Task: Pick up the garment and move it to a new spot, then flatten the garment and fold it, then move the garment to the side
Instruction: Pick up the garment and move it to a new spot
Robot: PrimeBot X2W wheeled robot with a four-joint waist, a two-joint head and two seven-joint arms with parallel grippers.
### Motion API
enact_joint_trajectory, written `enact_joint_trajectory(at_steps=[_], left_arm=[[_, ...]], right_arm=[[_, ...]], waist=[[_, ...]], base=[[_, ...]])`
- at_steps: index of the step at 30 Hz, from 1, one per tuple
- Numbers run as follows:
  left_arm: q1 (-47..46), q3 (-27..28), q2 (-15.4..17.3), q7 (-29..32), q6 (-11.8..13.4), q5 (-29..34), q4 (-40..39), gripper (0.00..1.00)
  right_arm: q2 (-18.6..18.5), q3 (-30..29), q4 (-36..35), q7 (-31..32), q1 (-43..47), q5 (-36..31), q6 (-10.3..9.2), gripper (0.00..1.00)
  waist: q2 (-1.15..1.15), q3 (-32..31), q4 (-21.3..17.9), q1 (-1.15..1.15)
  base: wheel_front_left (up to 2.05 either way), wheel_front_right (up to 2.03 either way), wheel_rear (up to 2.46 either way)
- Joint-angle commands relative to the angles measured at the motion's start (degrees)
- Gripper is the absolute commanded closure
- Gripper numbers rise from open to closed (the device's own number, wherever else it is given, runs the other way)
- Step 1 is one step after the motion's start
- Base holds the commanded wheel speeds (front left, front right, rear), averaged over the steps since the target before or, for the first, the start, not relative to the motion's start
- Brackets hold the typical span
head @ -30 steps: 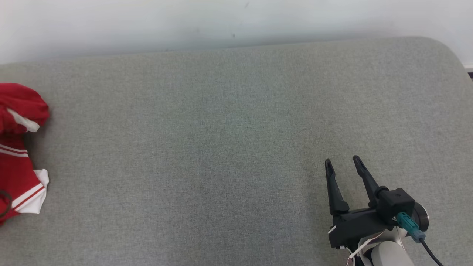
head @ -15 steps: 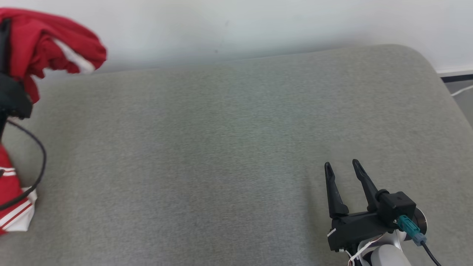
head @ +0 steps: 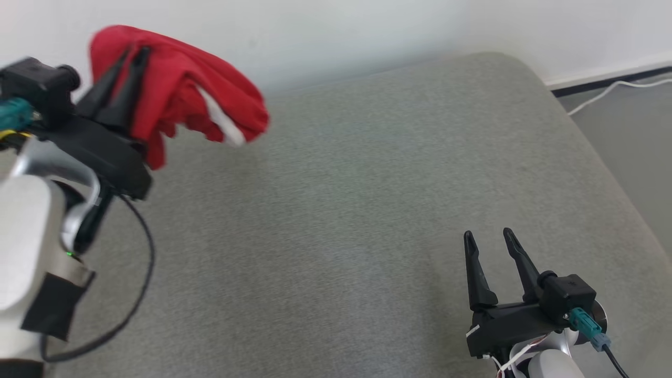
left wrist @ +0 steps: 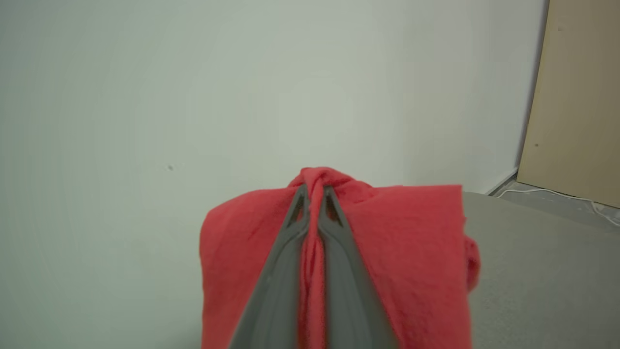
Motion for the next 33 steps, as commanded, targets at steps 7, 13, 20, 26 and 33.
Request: enact_joint_trajectory(at_steps=[7,13,20,26,33], left_arm=[[6.68,-1.67,-3.65,-0.12,1.95,-2.55,-3.99,1.0],[12.26,-4.88,-6.62,-2.54,2.08,-2.28,-1.28,1.0],[16.43,-9.5,-10.38,-6.36,0.92,-1.82,6.49,1.0],[17.0,-12.74,-12.94,-10.1,-0.02,-1.55,14.33,1.0],[17.77,-14.25,-15.07,-15.37,0.02,-1.37,17.55,0.0]], right_arm=[[0.08,0.72,-0.24,-0.24,-0.35,1.18,0.0,0.0],[0.09,0.68,-0.06,-0.24,-0.45,1.19,0.0,0.0],[0.09,0.64,0.15,-0.24,-0.37,0.74,0.0,0.0],[0.06,1.15,0.42,-0.24,-0.69,0.31,0.0,0.0],[0.07,1.02,0.83,-0.24,0.2,-0.05,0.0,0.0]], waist=[[0.0,0.82,-3.97,0.0],[0.0,1.02,-5.05,0.0],[0.0,1.53,-5.0,0.0],[0.0,1.61,-4.22,0.0],[0.0,0.32,-1.79,0.0]], base=[[0.0,0.0,0.0],[0.0,0.0,0.0],[0.0,0.0,0.0],[0.0,0.0,0.0],[0.0,0.0,0.0]])
